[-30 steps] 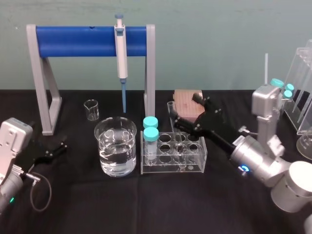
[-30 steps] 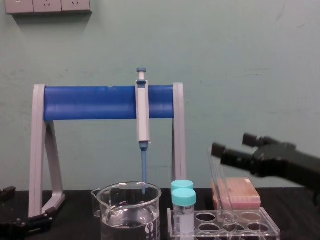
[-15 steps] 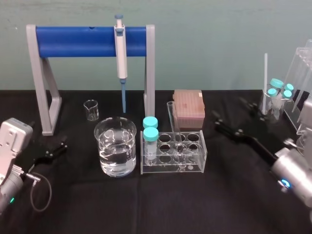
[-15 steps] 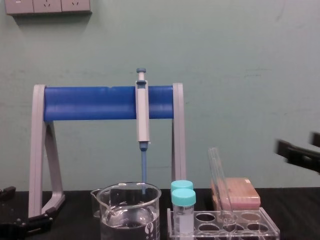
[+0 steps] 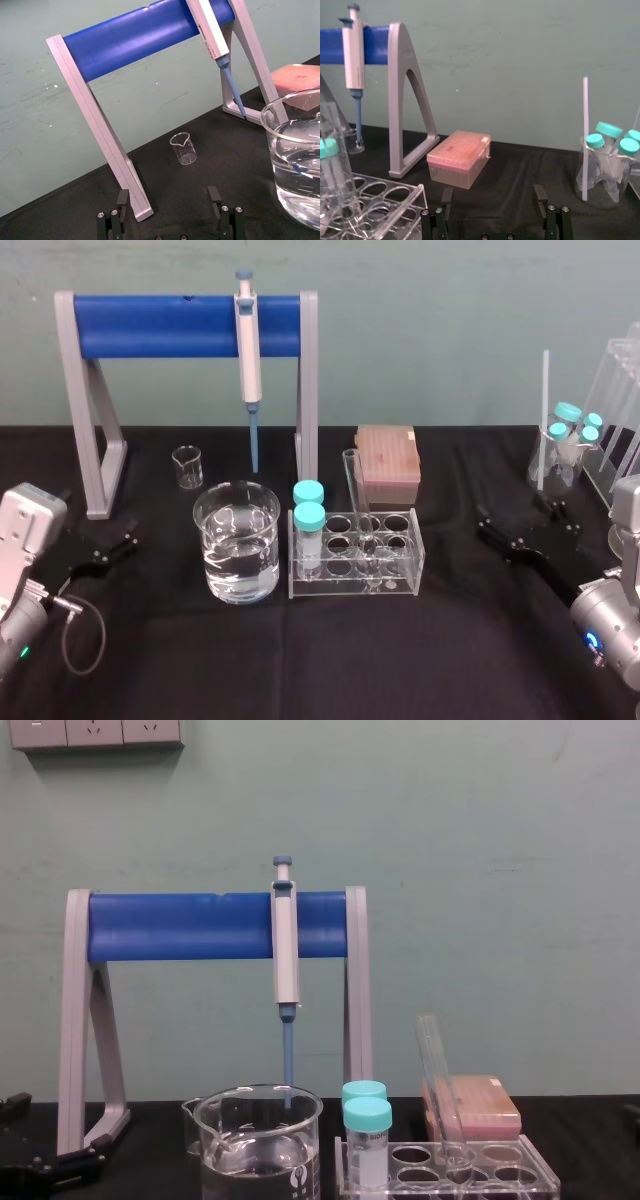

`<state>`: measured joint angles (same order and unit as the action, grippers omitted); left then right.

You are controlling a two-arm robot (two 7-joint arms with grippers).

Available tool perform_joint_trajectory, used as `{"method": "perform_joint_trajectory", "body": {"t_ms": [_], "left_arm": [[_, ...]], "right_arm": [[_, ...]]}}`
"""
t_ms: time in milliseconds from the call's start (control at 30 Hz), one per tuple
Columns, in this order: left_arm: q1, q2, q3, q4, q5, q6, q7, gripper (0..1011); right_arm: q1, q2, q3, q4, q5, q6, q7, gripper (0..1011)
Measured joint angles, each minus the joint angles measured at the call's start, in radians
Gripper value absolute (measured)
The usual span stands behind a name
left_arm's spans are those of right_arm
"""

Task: Hold the test tube with one hand and immerse one end into the beaker, then return it to the test tube rack.

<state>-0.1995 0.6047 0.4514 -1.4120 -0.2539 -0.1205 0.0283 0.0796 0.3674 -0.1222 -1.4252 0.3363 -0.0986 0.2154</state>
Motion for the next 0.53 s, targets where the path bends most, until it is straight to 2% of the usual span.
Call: {"method": "perform_joint_trajectory", "body": {"t_ms": [267, 533], "left_arm": [[0.000, 0.000, 0.000, 0.000, 0.000, 0.000, 0.000, 1000], [0.000, 0.000, 0.000, 0.000, 0.000, 0.000, 0.000, 1000]], "right_arm": [[0.026, -0.018, -0.005, 0.041, -0.033, 0.014, 0.016, 1003], [0.024, -0.017, -0.005, 0.039, -0.030, 0.013, 0.016, 1003]]}}
